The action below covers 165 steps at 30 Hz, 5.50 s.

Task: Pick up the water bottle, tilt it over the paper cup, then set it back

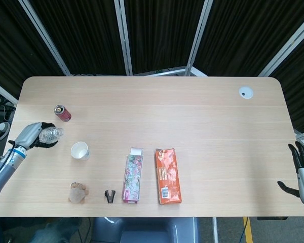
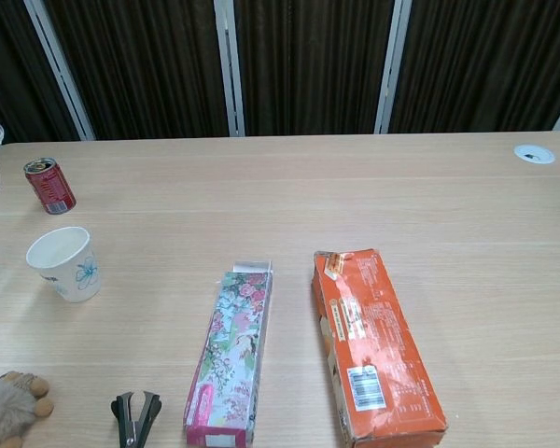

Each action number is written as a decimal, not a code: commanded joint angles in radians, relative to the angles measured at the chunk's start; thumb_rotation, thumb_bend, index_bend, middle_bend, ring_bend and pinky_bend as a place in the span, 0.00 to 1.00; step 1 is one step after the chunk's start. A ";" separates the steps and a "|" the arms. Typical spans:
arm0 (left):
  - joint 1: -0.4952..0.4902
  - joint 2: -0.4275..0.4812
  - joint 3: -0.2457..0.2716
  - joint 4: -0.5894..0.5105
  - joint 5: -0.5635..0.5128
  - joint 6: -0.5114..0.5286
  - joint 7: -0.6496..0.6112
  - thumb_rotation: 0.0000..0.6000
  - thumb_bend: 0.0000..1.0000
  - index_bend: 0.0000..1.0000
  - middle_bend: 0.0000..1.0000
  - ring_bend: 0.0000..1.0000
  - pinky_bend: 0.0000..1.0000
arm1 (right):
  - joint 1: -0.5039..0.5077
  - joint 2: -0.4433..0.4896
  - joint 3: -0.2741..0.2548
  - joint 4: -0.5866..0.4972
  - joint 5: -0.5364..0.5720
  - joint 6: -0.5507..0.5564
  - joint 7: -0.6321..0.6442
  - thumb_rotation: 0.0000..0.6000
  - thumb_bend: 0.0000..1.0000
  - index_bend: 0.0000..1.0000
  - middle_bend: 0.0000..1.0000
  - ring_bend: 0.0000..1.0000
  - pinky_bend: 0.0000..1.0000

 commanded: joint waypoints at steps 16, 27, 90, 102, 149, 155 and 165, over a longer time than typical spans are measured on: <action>-0.044 -0.046 0.012 0.079 0.012 -0.033 0.250 1.00 0.35 0.57 0.52 0.33 0.37 | 0.002 -0.004 0.004 0.002 0.018 -0.013 -0.011 1.00 0.00 0.00 0.00 0.00 0.00; -0.049 -0.060 0.015 0.097 0.012 -0.026 0.413 1.00 0.35 0.57 0.50 0.33 0.37 | 0.002 -0.003 0.006 0.003 0.024 -0.014 -0.007 1.00 0.00 0.00 0.00 0.00 0.00; -0.042 -0.078 -0.060 0.063 -0.019 0.160 0.008 1.00 0.31 0.57 0.50 0.33 0.37 | 0.002 -0.011 0.011 0.008 0.046 -0.021 -0.029 1.00 0.00 0.00 0.00 0.00 0.00; -0.094 -0.172 -0.220 -0.222 -0.147 0.176 -0.151 1.00 0.28 0.59 0.52 0.34 0.37 | 0.009 -0.015 0.015 0.017 0.063 -0.041 -0.030 1.00 0.00 0.00 0.00 0.00 0.00; -0.080 -0.584 -0.172 0.077 -0.102 0.159 -0.236 1.00 0.01 0.23 0.14 0.04 0.09 | 0.020 -0.002 0.018 0.030 0.112 -0.111 0.073 1.00 0.00 0.00 0.00 0.00 0.00; -0.072 -0.478 -0.154 -0.040 -0.080 0.154 -0.196 0.99 0.00 0.05 0.00 0.00 0.00 | 0.011 0.002 0.013 0.019 0.087 -0.084 0.078 1.00 0.00 0.00 0.00 0.00 0.00; -0.033 -0.242 -0.122 -0.264 -0.065 0.170 -0.014 0.84 0.00 0.00 0.00 0.00 0.00 | -0.003 0.011 0.009 -0.001 0.057 -0.041 0.068 1.00 0.00 0.00 0.00 0.00 0.00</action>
